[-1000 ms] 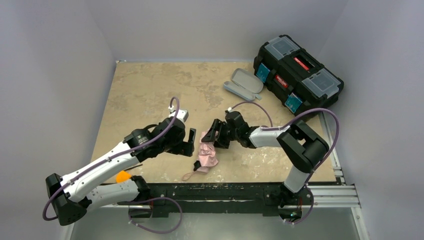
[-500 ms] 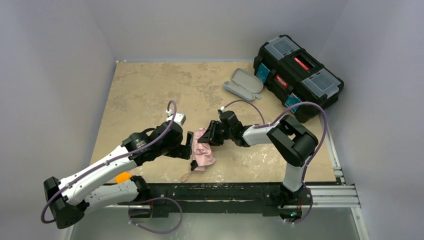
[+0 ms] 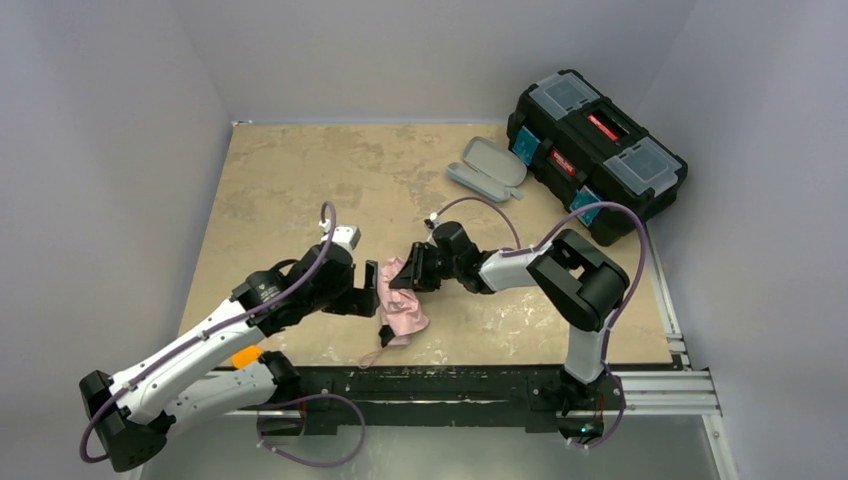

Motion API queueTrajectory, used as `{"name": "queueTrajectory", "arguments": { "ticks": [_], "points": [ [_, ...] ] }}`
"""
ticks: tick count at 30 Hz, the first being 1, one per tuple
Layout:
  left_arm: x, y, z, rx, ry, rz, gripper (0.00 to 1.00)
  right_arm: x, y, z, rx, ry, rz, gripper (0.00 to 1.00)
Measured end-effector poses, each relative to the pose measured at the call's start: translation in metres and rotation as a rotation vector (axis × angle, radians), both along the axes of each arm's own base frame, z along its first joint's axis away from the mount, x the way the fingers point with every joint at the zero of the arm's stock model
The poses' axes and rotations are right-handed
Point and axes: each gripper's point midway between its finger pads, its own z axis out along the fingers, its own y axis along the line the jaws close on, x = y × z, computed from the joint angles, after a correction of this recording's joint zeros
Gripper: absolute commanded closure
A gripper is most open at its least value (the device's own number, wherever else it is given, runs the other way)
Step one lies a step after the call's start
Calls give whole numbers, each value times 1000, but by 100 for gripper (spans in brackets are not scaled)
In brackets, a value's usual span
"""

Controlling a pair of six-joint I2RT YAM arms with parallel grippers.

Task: Put away the umbrella

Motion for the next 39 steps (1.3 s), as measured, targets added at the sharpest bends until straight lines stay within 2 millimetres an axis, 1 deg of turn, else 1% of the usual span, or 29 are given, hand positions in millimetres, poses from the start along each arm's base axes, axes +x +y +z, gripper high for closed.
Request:
{"name": "queueTrajectory", "arguments": {
  "ticks": [4,6,8,10,13,15,16,20,23,25,27,29,32,35,38,39],
  "points": [
    [3,3,4,-30,5,21,2,-9,0,7,-6,-14,86,100],
    [7,4,12,-56,-2,33,2,-13,-2,13,-8,-18,128,100],
    [10,6,21,-90,-15,48,2,-15,-3,25,7,-32,164,100],
    [16,9,34,-133,-35,68,2,-14,0,47,51,-62,202,100],
    [22,12,54,-218,-67,94,2,-11,5,90,148,-128,254,100],
    [24,13,62,-266,-78,100,3,-12,6,121,215,-176,291,100],
    [25,13,66,-292,-82,101,3,-13,6,133,239,-196,304,100],
    [29,5,84,-397,-108,72,7,-20,7,183,339,-288,367,100],
    [31,-6,99,-483,-130,34,7,-27,7,208,393,-335,405,100],
    [32,-14,108,-536,-139,11,10,-31,7,219,420,-358,424,100],
    [35,-20,115,-576,-148,-10,13,-32,7,224,435,-367,431,100],
    [37,-25,120,-601,-152,-23,15,-34,7,228,448,-369,441,100],
    [41,-29,124,-619,-158,-30,15,-35,7,231,461,-377,444,100],
    [42,-28,124,-617,-164,-22,13,-32,6,237,455,-417,425,100],
    [41,-19,123,-589,-186,6,12,-22,4,246,419,-525,369,100],
    [41,-15,123,-576,-197,20,12,-17,2,250,403,-586,339,100]
  ]
}}
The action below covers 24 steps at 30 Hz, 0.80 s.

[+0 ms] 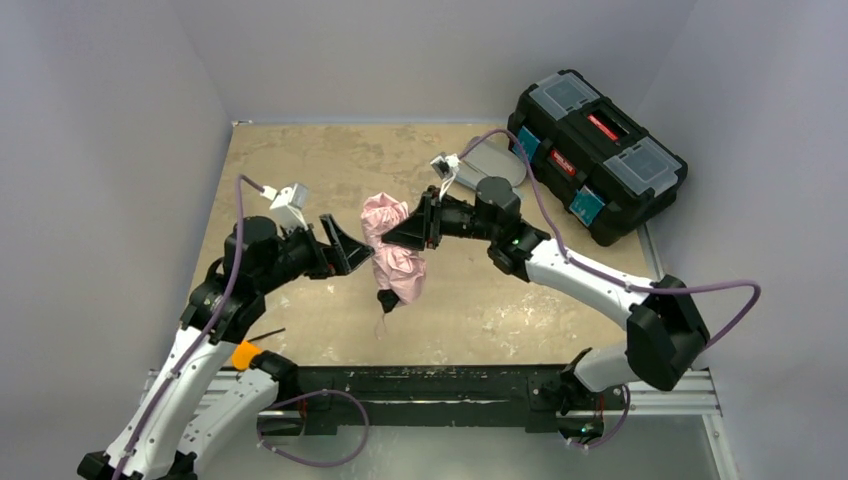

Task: Put away the umbrella

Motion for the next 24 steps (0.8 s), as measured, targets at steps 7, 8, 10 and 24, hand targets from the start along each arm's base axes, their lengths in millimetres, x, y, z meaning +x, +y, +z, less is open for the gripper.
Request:
{"name": "queueTrajectory", "arguments": {
  "ticks": [7,8,10,24],
  "points": [
    [-7,30,2,70,-48,120,12,35,-10,-14,5,-252,-221,100],
    [-9,35,2,81,-58,136,12,41,-10,-20,-1,-283,-249,100],
    [-13,43,3,97,-78,161,12,54,-8,-32,-17,-340,-299,100],
    [-28,60,-3,147,-89,190,13,63,15,-94,8,-671,-460,100]
  ]
}}
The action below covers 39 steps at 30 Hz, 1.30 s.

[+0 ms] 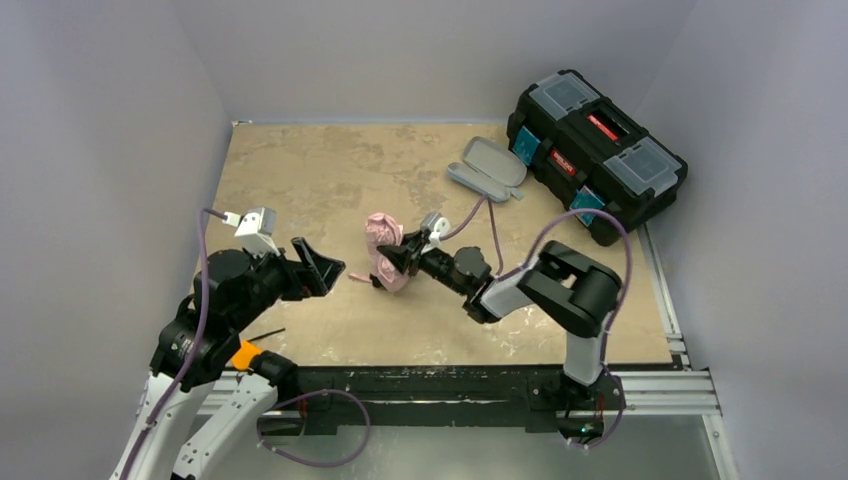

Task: Put away the umbrella

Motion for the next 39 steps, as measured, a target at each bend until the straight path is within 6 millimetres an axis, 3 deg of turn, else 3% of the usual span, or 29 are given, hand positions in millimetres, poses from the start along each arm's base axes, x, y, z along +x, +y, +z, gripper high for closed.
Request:
{"name": "queueTrajectory", "arguments": {
  "ticks": [3,5,10,15,17,19,24,27,30,34,39],
  "points": [
    [-2,1,-1,2,2,-1,12,-4,4,-64,-48,69,-15,100],
    [-3,1,-3,6,9,-2,13,-2,8,-75,-9,80,-39,100],
    [-5,2,-10,30,35,-7,12,1,10,-74,29,123,-76,100],
    [-2,1,-16,66,54,-23,11,-22,-1,-56,15,118,-34,100],
    [0,0,-20,82,64,-33,10,-31,-2,-40,-2,122,5,100],
    [2,-2,-22,93,72,-51,8,-39,-2,-11,13,105,44,100],
    [3,-18,-17,84,48,-149,8,-63,-10,93,126,29,161,100],
    [2,-30,-5,54,1,-223,9,-76,-18,135,168,9,232,100],
    [0,-45,16,14,-61,-313,12,-89,-20,152,160,45,323,100],
    [-2,-65,54,-37,-166,-445,16,-99,-16,148,117,111,404,100],
    [-11,-77,79,-67,-249,-554,21,-118,-11,149,72,170,523,100]
  ]
}}
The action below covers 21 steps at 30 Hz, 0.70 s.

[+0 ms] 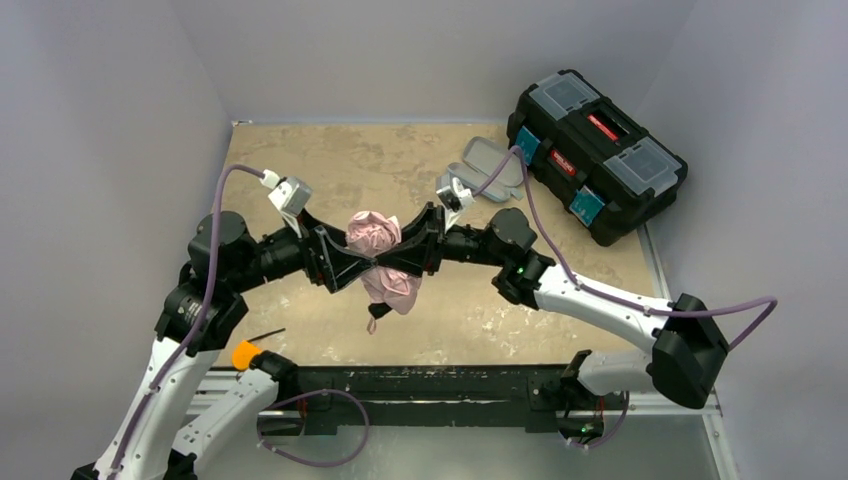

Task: Put away the umbrella

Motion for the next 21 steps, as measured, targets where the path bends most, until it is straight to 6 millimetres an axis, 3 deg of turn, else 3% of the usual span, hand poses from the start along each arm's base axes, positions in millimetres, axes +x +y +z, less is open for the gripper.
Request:
{"name": "queueTrajectory", "arguments": {
  "ticks": [7,15,18,20,21],
  "points": [
    [-6,-5,5,-2,-25,-59,33,-18,0,5,-1,23,100,100],
    [-13,-11,4,-19,-32,-120,55,-29,1,14,12,36,176,100],
    [-14,-12,2,-23,-28,-133,75,-30,2,11,7,45,194,100],
    [-15,-13,1,-28,-25,-138,98,-29,2,9,3,50,200,100],
    [-14,-13,2,-33,-25,-140,100,-28,2,9,3,51,198,100]
  ]
}}
